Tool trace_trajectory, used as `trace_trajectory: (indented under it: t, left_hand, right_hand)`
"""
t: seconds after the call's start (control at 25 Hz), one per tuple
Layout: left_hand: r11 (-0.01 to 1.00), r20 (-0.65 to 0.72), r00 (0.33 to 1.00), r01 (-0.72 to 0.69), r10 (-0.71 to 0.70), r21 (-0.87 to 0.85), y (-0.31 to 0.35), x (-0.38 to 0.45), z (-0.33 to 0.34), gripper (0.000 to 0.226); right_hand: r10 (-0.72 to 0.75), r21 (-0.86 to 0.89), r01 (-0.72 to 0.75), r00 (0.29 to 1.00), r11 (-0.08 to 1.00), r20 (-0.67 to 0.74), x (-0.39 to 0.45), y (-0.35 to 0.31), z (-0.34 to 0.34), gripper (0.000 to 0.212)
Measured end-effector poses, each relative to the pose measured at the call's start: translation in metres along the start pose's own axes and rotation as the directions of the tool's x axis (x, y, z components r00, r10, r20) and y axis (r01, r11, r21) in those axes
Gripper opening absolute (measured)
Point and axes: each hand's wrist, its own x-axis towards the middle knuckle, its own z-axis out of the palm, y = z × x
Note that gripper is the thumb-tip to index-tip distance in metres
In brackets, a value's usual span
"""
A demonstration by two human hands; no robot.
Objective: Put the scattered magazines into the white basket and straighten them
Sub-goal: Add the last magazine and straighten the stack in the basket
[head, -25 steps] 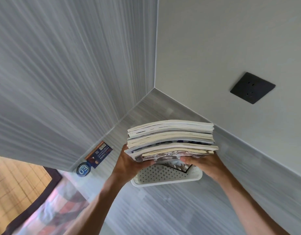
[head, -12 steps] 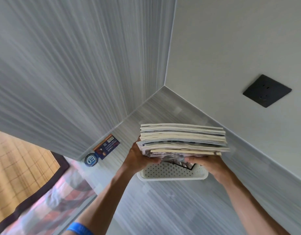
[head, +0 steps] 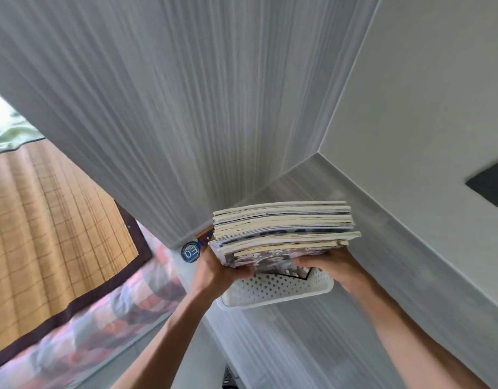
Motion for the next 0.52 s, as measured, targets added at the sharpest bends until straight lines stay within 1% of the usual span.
trace_trajectory:
  t: [0.12,0.24,0.36,0.4,0.52]
  left_hand:
    - [1.000,-0.066,0.998,0.013,-0.014,-0.019,-0.006,0.000,-0.027,0.059]
    - [0.995,-0.157,0.985,0.053,-0.067,-0.089,-0.014,0.005,-0.044,0.063]
    - [0.985,-0.201,0.971,0.104,-0.131,-0.140,-0.020,0.014,-0.053,0.060]
    - [0.981,-0.216,0.965,0.116,-0.148,-0.154,-0.019,0.016,-0.055,0.060]
    - [0.966,-0.248,0.941,0.190,-0.231,-0.177,-0.015,0.024,-0.060,0.058]
  right_hand:
    - [0.008,-0.043,-0.004,0.996,0.999,0.089,0.025,-0.029,0.027,0.050]
    - [-0.004,-0.109,0.023,0.985,0.994,0.170,0.052,-0.053,0.048,0.051]
    - [0.059,-0.229,-0.024,0.987,0.973,0.148,0.082,-0.067,0.066,0.029]
    - [0.081,-0.251,-0.046,0.988,0.967,0.131,0.090,-0.071,0.071,0.026]
    - [0.101,-0.270,-0.075,0.991,0.960,0.085,0.109,-0.080,0.082,0.036]
